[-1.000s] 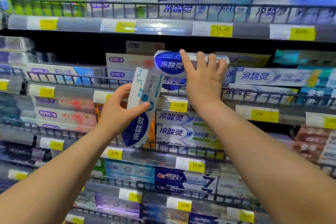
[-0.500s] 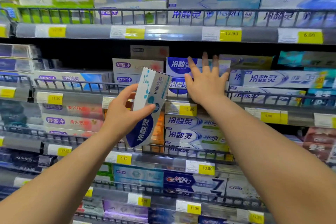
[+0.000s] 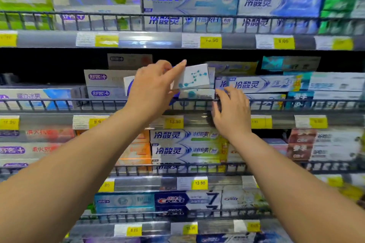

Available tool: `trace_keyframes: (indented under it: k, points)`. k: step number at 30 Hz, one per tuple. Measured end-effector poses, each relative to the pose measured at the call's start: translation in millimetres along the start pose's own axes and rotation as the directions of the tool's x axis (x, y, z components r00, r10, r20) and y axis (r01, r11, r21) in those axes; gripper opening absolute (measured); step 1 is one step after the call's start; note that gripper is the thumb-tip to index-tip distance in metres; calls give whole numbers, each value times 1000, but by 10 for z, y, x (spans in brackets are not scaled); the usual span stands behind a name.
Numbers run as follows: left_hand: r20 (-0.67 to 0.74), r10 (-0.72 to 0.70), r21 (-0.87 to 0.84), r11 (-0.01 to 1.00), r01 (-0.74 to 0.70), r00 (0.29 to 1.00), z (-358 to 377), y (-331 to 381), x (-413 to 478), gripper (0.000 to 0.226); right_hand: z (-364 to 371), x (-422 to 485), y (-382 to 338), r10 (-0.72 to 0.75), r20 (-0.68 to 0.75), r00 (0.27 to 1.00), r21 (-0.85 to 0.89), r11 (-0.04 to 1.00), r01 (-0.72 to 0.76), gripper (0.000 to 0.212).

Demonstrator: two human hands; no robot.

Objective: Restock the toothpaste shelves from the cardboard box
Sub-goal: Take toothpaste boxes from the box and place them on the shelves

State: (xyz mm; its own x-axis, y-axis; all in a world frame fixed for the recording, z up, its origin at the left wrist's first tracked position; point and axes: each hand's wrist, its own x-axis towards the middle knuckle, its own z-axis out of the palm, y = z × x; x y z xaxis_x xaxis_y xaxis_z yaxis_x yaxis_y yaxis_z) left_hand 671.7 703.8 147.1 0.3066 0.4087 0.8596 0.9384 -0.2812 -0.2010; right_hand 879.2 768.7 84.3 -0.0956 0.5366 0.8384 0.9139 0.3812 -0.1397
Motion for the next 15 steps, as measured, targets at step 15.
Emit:
trace_keyframes:
  k: [15]
  points:
    - [37, -107, 247, 964, 95, 994, 436, 331, 212, 79, 73, -99, 91, -19, -57, 998, 7, 1000, 19, 36]
